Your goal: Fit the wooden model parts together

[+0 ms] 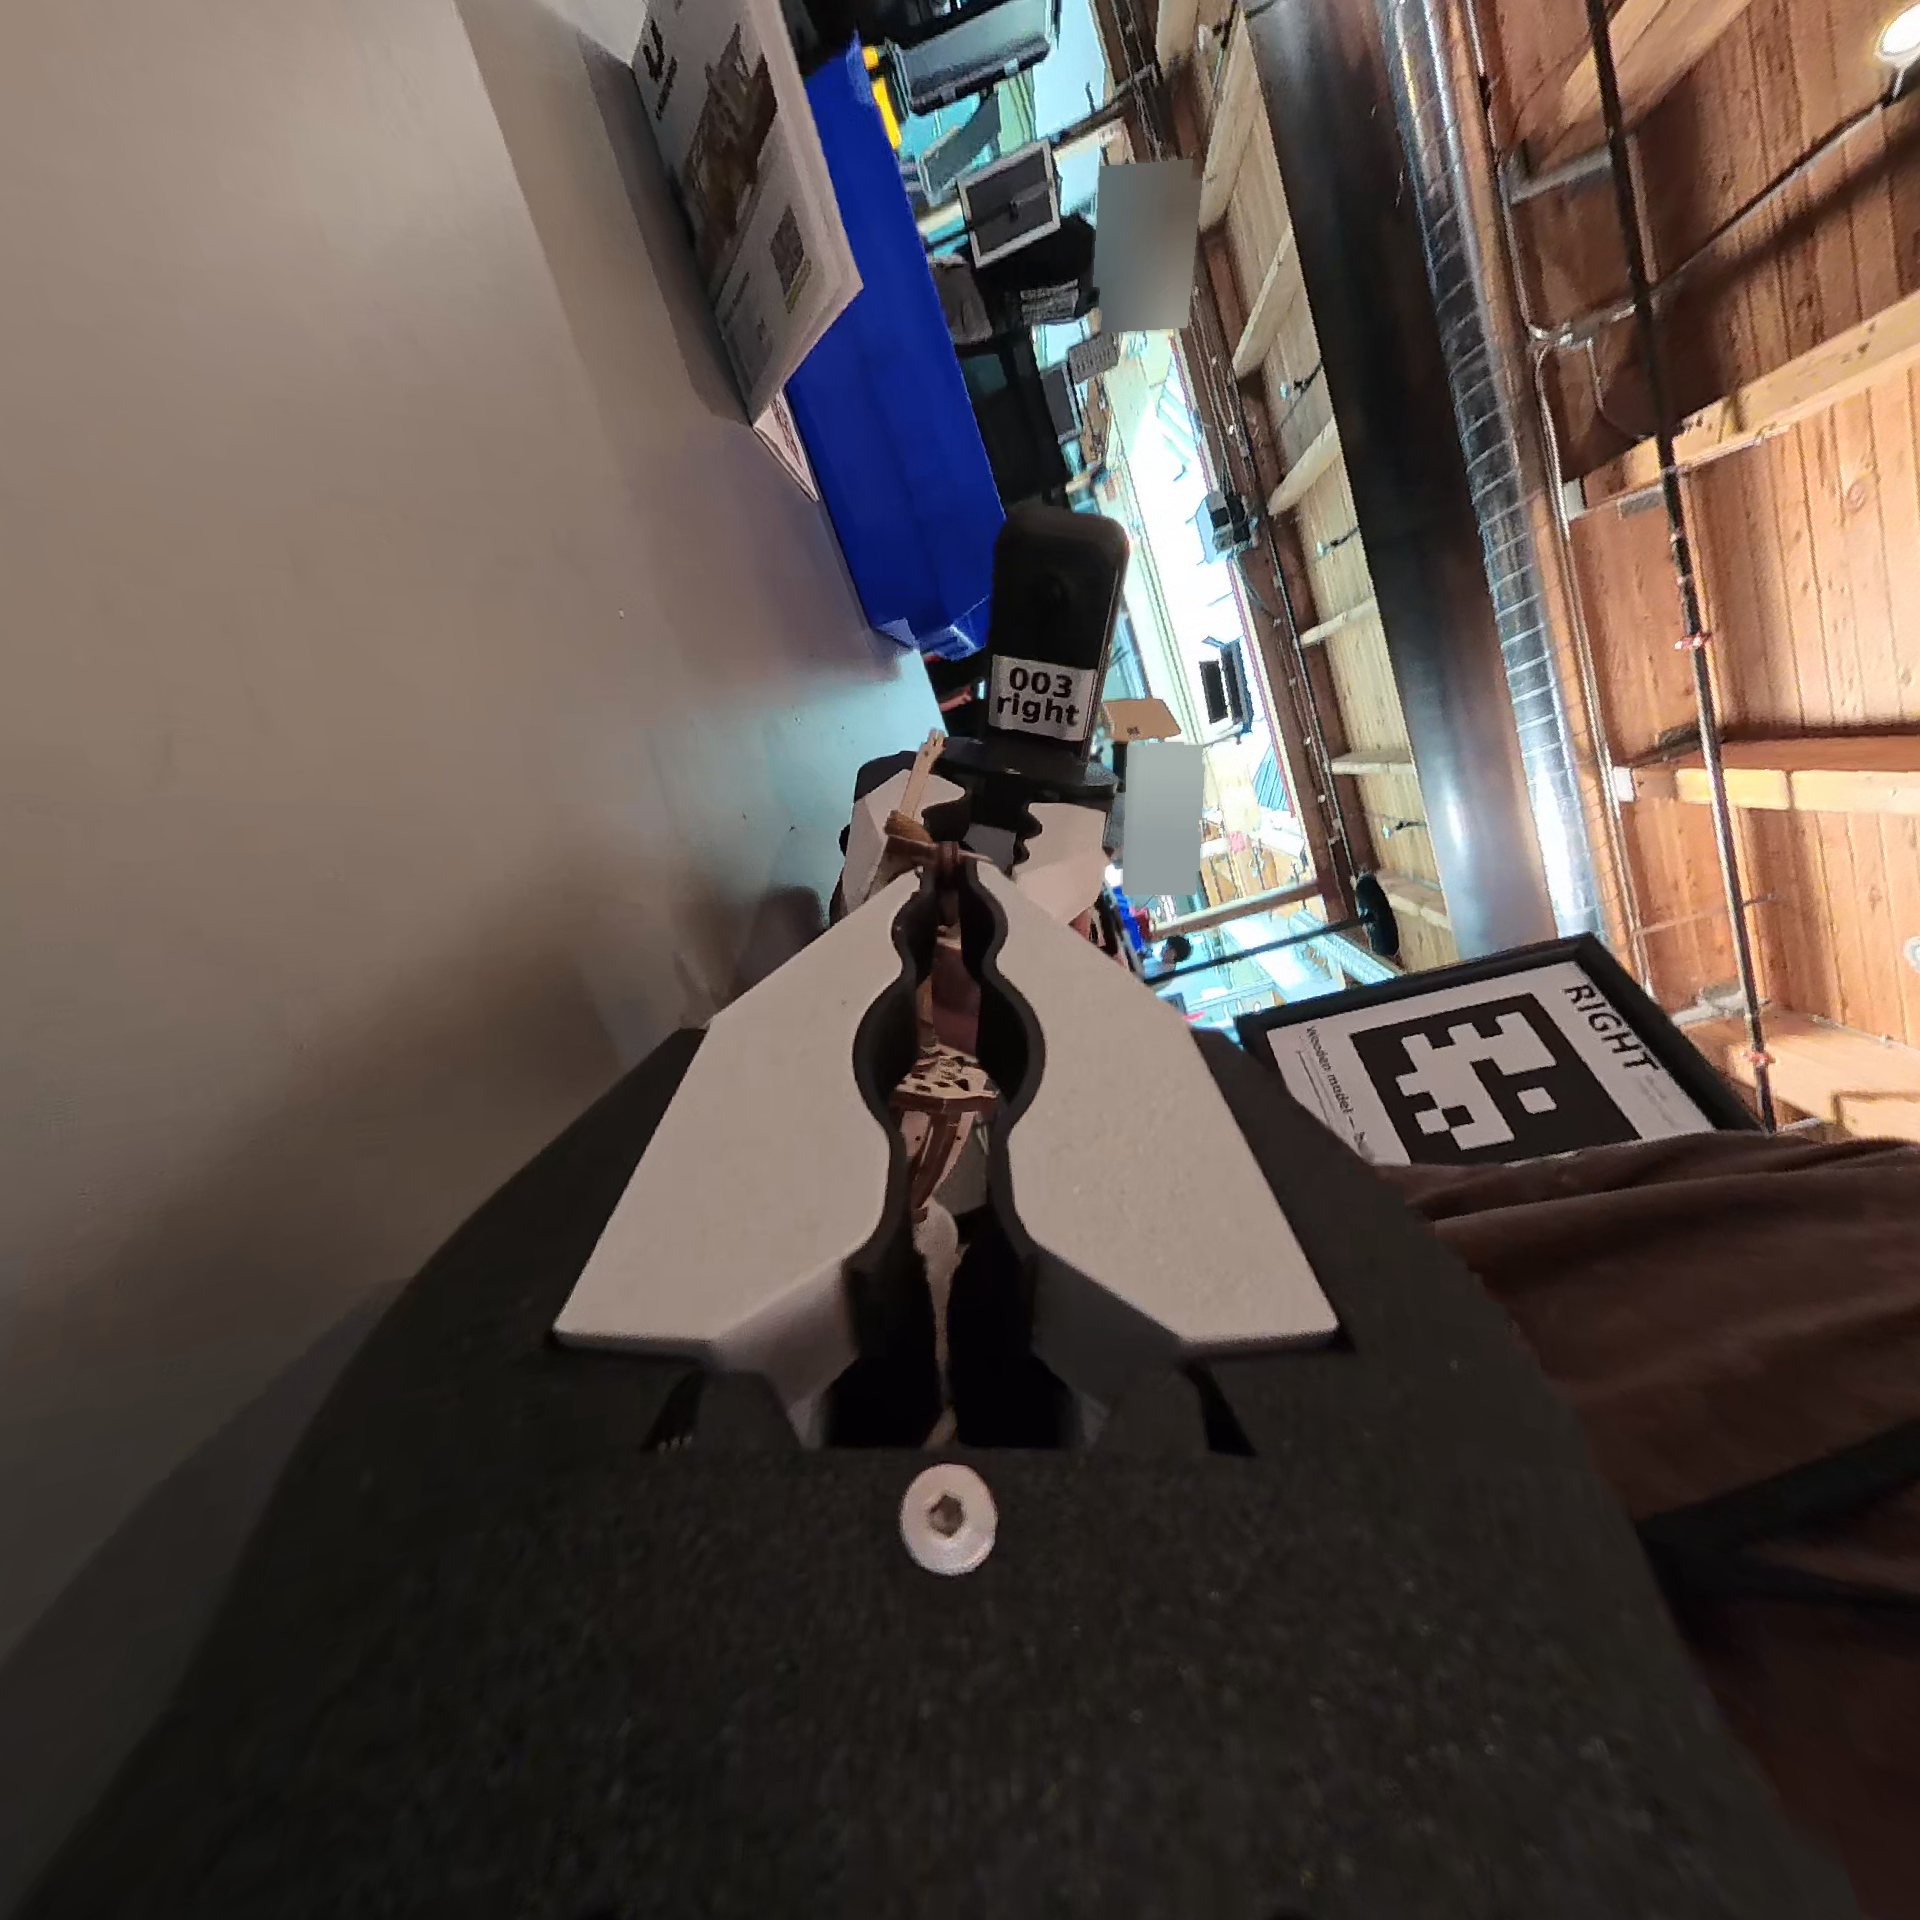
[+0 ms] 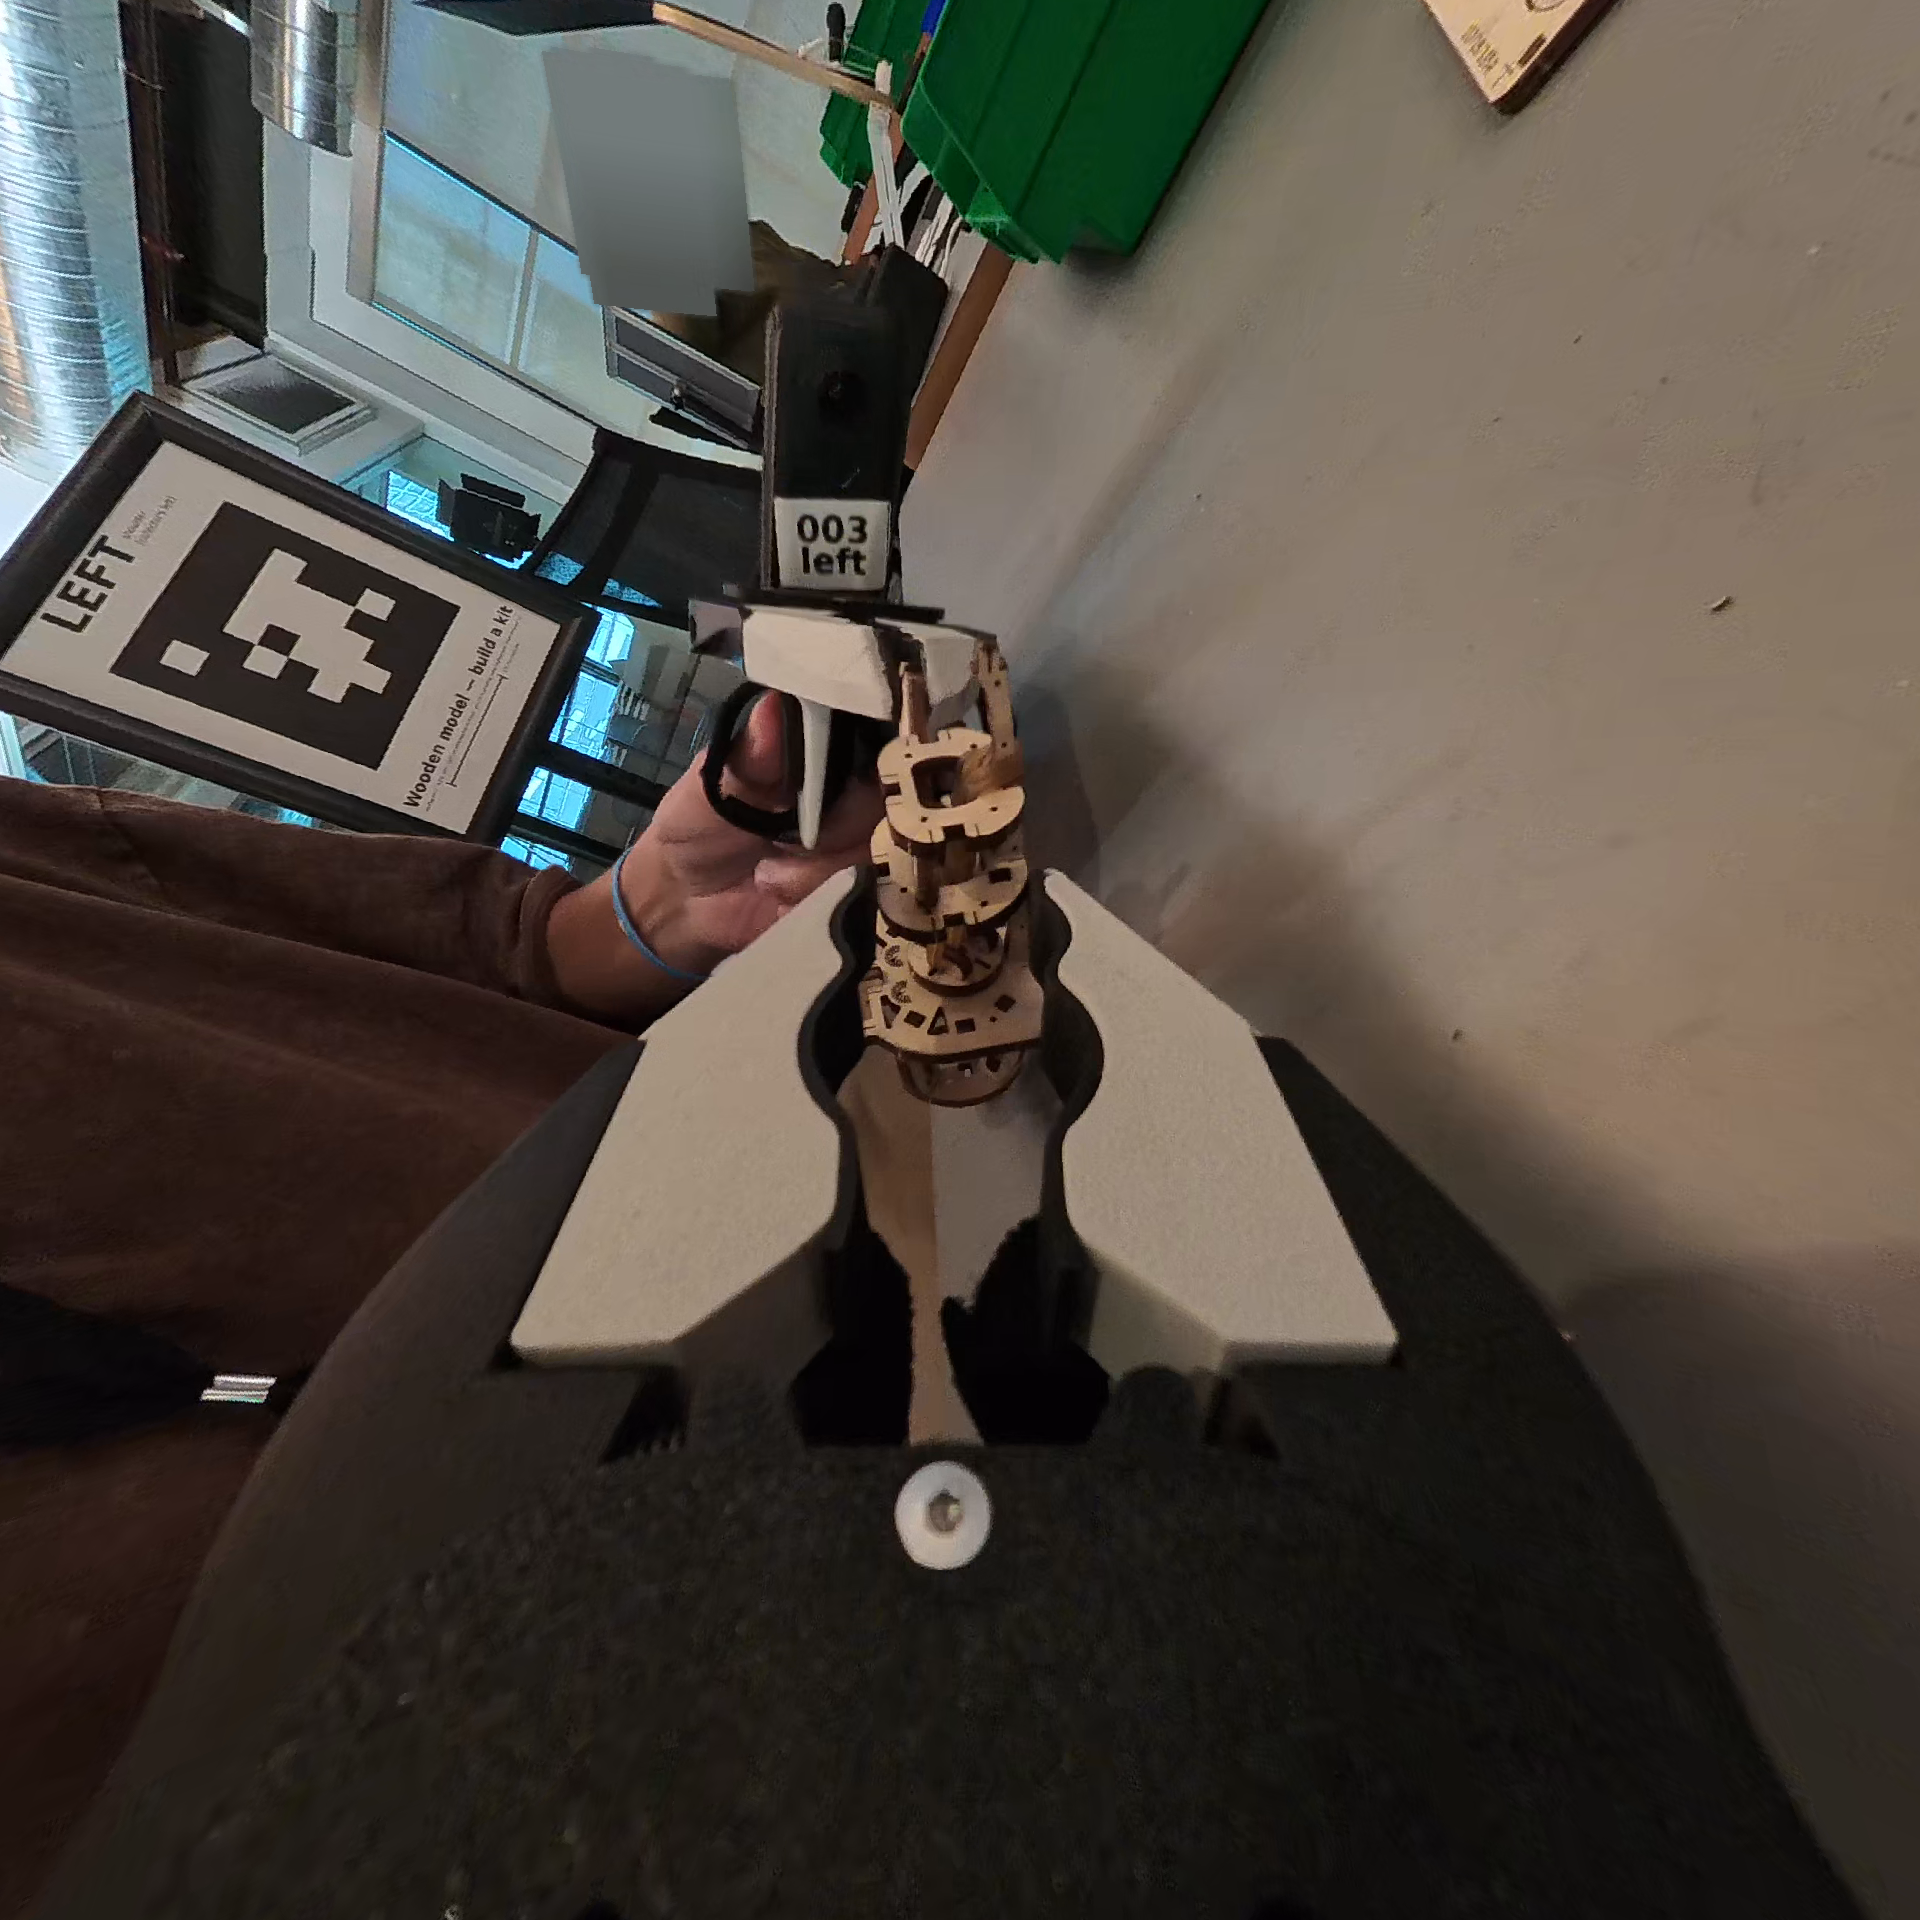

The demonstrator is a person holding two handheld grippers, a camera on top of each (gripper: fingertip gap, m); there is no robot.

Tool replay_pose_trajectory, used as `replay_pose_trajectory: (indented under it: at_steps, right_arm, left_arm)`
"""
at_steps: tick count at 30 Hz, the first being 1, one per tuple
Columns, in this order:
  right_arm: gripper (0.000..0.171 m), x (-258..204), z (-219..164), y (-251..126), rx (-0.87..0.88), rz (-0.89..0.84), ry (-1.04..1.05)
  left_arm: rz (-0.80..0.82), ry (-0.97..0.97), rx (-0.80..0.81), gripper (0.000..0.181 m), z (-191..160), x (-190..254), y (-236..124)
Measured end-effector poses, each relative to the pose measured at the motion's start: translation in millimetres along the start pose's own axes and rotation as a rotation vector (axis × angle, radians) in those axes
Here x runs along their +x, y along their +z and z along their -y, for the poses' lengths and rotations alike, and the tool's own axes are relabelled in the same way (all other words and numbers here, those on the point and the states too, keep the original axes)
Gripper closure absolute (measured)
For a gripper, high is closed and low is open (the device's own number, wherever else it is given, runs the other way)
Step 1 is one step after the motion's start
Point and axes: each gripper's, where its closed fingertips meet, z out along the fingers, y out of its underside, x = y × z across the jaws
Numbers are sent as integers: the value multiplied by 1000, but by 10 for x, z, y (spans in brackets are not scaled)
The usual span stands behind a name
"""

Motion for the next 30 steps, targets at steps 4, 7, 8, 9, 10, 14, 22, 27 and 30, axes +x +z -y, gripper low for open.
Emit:
replay_pose_trajectory:
  at_steps: [4, 7, 8, 9, 10, 14, 22, 27, 30]
  right_arm:
    - [144, 6, 11, 0, 9, -8, -7]
    - [143, 3, 1, 9, 7, -13, -15]
    - [143, 1, -1, 12, 6, -14, -18]
    - [143, 0, -3, 12, 6, -16, -22]
    - [141, -7, -1, 10, 8, -14, -28]
    - [137, -22, 17, -50, 22, 0, -32]
    - [147, 14, 69, -296, 23, -44, -98]
    - [152, 8, 21, -226, 19, -18, -71]
    - [159, 7, 42, -219, 34, -18, -64]
  left_arm:
    - [10, -41, 60, 181, -29, -1, 28]
    - [23, -46, 90, 181, -50, -6, 39]
    - [22, -50, 92, 181, -61, -5, 44]
    - [23, -52, 94, 181, -66, -9, 46]
    - [24, -53, 98, 181, -65, -12, 46]
    - [16, -53, 98, 181, -50, -5, 58]
    - [7, -61, 98, 181, -23, -3, 90]
    - [7, -64, 98, 181, -24, -4, 126]
    - [2, -67, 94, 181, -41, 6, 168]
